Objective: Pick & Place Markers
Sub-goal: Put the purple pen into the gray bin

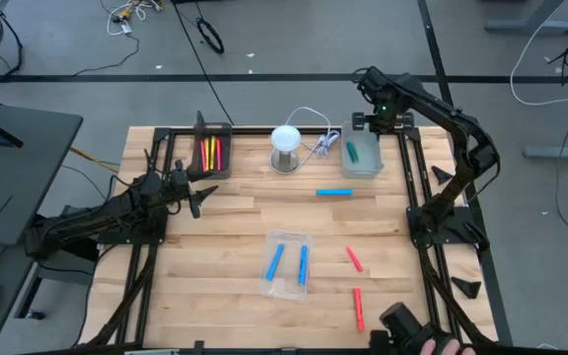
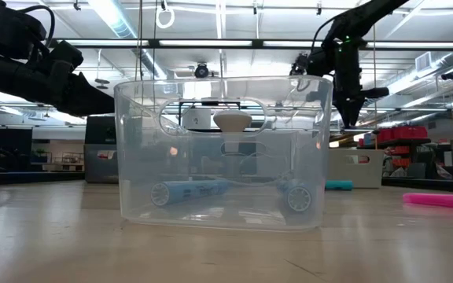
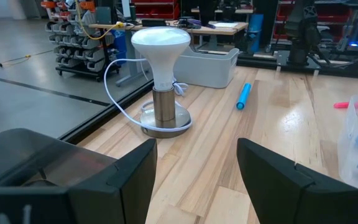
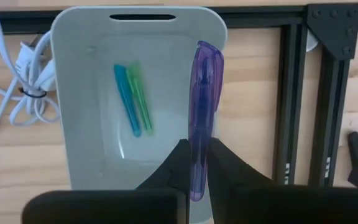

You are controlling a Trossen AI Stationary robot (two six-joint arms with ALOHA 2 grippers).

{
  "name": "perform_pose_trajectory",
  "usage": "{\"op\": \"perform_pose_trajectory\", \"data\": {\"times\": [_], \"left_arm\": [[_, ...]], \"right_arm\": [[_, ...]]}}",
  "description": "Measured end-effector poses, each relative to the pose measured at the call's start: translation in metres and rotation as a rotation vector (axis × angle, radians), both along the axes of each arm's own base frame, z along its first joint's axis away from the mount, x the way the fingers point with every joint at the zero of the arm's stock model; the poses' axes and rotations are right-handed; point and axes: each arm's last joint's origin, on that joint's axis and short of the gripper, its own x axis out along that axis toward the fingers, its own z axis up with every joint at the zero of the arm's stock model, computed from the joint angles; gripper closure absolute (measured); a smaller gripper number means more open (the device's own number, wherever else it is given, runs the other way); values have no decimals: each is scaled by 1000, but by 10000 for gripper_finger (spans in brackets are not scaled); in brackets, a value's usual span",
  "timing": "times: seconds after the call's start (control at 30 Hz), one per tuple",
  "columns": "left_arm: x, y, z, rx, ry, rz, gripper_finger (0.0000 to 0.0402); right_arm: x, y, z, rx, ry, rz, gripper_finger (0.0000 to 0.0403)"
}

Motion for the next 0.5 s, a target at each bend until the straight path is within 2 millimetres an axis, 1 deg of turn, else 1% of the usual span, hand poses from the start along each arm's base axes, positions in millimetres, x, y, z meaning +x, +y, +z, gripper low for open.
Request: {"op": "perform_pose_trajectory", "data": {"times": [0.13,0.2,0.4,0.5], "left_arm": [[0,0,0,0,0,0,172],[0,0,0,0,0,0,172],[0,0,0,0,0,0,172],[0,0,0,0,0,0,172]], "right_arm": [[1,-2,-1,-15,-10,7,378],[3,-4,-5,-19,-13,10,378],[9,-6,-34,27,20,23,378],[9,-2,-49,51,24,24,378]]}}
